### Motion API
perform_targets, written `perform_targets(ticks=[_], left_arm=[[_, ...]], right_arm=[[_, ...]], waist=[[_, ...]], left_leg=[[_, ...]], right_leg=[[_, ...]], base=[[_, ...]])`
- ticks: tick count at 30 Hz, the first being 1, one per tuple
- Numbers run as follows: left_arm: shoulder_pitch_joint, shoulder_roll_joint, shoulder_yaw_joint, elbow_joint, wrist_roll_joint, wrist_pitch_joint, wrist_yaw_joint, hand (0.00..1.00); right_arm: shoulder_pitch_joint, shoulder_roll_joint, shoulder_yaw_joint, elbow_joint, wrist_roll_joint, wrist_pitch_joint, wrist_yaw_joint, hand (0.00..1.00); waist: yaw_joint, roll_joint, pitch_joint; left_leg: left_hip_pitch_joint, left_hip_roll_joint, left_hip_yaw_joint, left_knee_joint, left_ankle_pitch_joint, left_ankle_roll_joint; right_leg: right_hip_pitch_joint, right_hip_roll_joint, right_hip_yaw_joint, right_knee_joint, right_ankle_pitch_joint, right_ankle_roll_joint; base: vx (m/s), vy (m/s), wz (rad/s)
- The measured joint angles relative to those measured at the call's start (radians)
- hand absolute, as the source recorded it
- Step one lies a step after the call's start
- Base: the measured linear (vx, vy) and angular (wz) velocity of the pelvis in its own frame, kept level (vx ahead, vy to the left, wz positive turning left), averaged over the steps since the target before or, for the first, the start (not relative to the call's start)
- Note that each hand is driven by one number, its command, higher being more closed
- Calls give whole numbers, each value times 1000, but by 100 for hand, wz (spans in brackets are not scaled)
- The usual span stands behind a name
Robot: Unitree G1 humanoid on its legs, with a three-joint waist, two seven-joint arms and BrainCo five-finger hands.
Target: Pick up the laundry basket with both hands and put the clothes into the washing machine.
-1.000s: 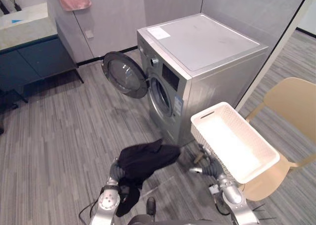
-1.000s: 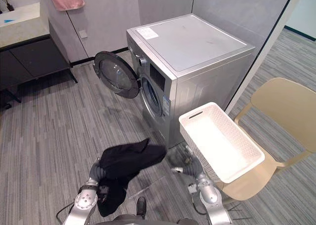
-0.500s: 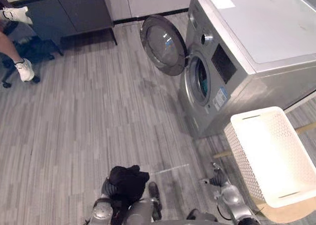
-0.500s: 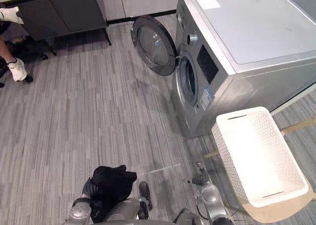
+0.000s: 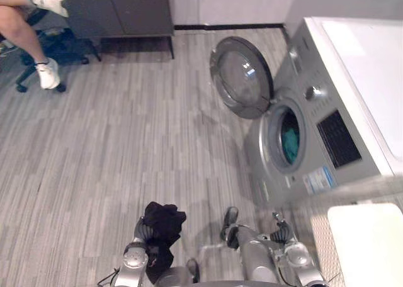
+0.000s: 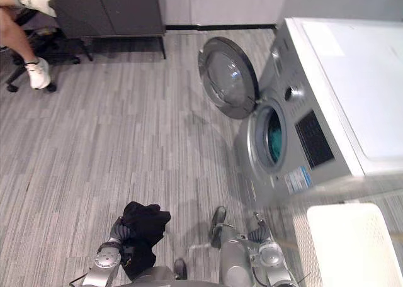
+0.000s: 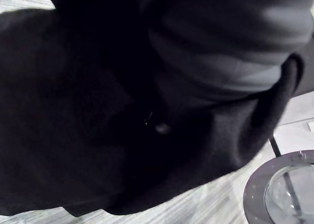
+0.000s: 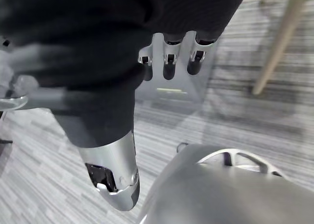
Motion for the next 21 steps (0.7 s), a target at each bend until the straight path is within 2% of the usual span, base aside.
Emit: perform_targets(ticks=[1, 2, 3, 5, 6, 8, 9, 10, 11, 12, 14, 15, 16, 17, 18, 19, 20, 21], left_arm=[[10, -1, -3, -7, 0, -1, 0, 100], [22, -6, -7, -8, 0, -1, -3, 100], [39, -12, 2, -7, 0, 0, -7, 100], [42, -25, -1, -4, -1, 1, -24, 100], [30, -38, -4, -6, -1, 0, -24, 100], [20, -43, -16, -15, -1, -8, -24, 100], [11, -50, -12, -16, -1, -10, -24, 100], [9, -51, -10, -15, -1, -10, -24, 100], [3, -57, -10, -14, -1, -10, -24, 100], [1, -65, -11, -13, -1, -11, -24, 100], [-8, -74, -11, -4, -1, -11, -23, 100], [-16, -81, -12, 13, -1, -11, -21, 100], [-19, -83, -14, 24, -1, -11, -21, 100], [-24, -90, -21, 42, -1, -11, -20, 100], [-25, -97, -40, 56, -1, -11, -21, 100], [-39, -94, -48, 87, -1, -6, -21, 100], [-40, -86, -54, 86, -1, -5, -21, 100], [-49, -62, -64, 86, 0, -5, -20, 100]], right_arm=[[-8, -1, 2, -9, 0, -3, 0, 0], [-25, -6, 11, -17, -1, -6, 1, 0], [-42, -8, 23, -24, 0, -7, 0, 0], [-47, -1, 25, -45, 0, -8, -3, 0], [-52, 6, 21, -50, 0, -7, -6, 0], [-63, 5, 17, -50, 0, -6, -7, 0], [-67, 15, 12, -48, -1, -2, -8, 0], [-68, 14, 7, -47, -1, -1, -9, 0], [-74, 19, -4, -45, -1, -1, -11, 0], [-78, 25, -8, -37, -2, -1, -20, 0], [-86, 26, -12, -32, -5, -1, -29, 0], [-96, 27, -11, -12, -15, 0, -29, 0], [-96, 27, -11, -2, -21, 0, -30, 0], [-95, 24, -9, 1, -23, 0, -32, 0], [-95, 12, -5, 1, -23, 0, -33, 0], [-91, 23, -5, 0, -30, 7, -42, 0], [-82, 32, -3, -3, -32, 6, -46, 0], [-64, 47, 4, -4, -38, 6, -46, 0]], waist=[[0, 12, 0], [7, 40, 1], [23, 57, 2], [46, 53, 6], [64, 36, 15], [63, 26, 21], [65, 26, 26], [64, 26, 29], [66, 27, 34], [67, 24, 38], [68, 28, 42], [68, 37, 39], [68, 44, 38], [71, 63, 38], [72, 99, 30], [75, 83, 34], [75, 68, 29], [74, 35, 21]], left_leg=[[-50, 33, 12, 129, 4, -8], [-145, 98, 26, 366, 46, -39], [-230, 181, 40, 594, 96, -38], [-285, 233, 69, 771, 80, -15], [-308, 226, 85, 783, 65, 10], [-351, 216, 93, 721, 47, 38], [-377, 205, 82, 604, 39, 51], [-386, 193, 70, 554, 37, 54], [-396, 167, 19, 421, 38, 53], [-392, 122, -75, 251, 48, 35], [-391, 90, -185, 110, 69, 6], [-387, 77, -268, 25, 90, -18], [-382, 76, -293, 2, 100, -34], [-367, 92, -312, -14, 116, -48], [-345, 119, -313, -13, 142, -31], [-340, 108, -258, 24, 186, -14], [-333, 93, -230, 16, 179, -4], [-316, 65, -179, 4, 166, 18]], right_leg=[[21, 22, 2, -19, -19, -1], [71, 73, 9, -70, -25, -10], [131, 139, 37, -121, -25, -46], [212, 187, 105, -149, -48, -77], [273, 192, 165, -176, -54, -75], [331, 192, 226, -219, -54, -73], [362, 191, 274, -236, -56, -62], [375, 190, 290, -240, -58, -59], [393, 187, 324, -240, -64, -48], [410, 178, 369, -240, -76, -27], [418, 173, 427, -238, -89, -5], [419, 174, 482, -228, -108, 27], [419, 178, 501, -222, -116, 41], [421, 188, 535, -211, -131, 65], [415, 210, 575, -192, -156, 95], [397, 188, 621, -136, -200, 125], [380, 166, 628, -112, -216, 142], [348, 122, 633, -73, -237, 163]], base=[[692, -269, 6], [544, -200, -63], [543, -174, -97], [528, -118, -128], [494, -64, -118], [460, -4, -109], [446, 53, -103], [343, 87, -103], [298, 148, -100], [289, 164, -101], [296, 236, -108], [257, 271, -121], [248, 320, -130], [193, 294, -130], [270, 533, -167], [201, 474, -139], [209, 507, -110], [99, 260, -64]])
